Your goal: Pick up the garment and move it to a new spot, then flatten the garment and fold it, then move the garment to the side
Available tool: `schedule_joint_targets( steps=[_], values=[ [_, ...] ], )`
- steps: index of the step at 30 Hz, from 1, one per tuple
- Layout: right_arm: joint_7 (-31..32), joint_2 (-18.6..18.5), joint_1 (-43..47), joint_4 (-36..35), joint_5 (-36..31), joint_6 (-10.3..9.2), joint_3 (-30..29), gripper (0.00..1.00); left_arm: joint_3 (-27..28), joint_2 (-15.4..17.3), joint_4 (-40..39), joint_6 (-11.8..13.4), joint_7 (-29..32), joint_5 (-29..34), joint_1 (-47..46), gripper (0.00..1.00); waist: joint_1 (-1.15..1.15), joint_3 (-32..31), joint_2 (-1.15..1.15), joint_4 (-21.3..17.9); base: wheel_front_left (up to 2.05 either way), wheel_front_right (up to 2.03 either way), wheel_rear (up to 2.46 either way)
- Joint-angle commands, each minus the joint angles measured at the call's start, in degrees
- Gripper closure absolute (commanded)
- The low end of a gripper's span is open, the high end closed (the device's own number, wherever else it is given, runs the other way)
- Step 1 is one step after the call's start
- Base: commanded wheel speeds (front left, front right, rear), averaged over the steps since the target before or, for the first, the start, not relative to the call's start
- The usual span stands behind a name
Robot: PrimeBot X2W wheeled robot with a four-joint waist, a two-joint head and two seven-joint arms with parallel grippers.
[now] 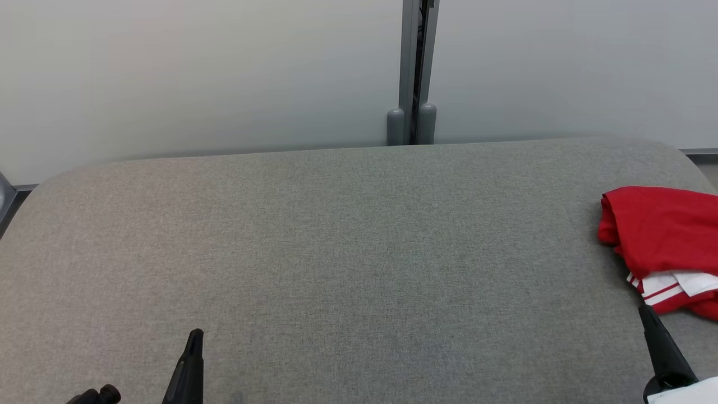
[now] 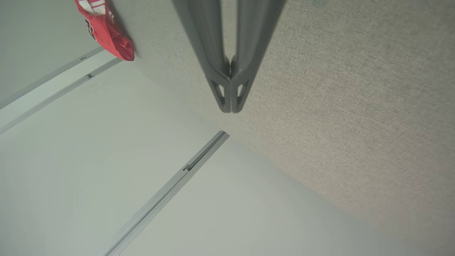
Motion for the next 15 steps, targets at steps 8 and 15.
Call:
schedule_joint_targets(
  steps=[8, 15],
  values=[
    [2.15, -0.56, 0.16, -0.49, 7.63, 0.02, -1.70, 1.00, 0.90, -0.97, -1.52, -1.75, 0.18, -5.96, 0.42, 1.00, 0.00, 0.15, 0.00, 0.01, 0.00, 0.00, 0.00],
    [3.66, -0.51, 0.21, -0.40, 12.42, 0.02, -2.63, 1.00, 1.22, -1.95, -1.95, -2.79, 0.29, -9.74, 0.46, 1.00, 0.00, 0.27, 0.00, 0.01, 0.00, 0.00, 0.00]
  ],
)
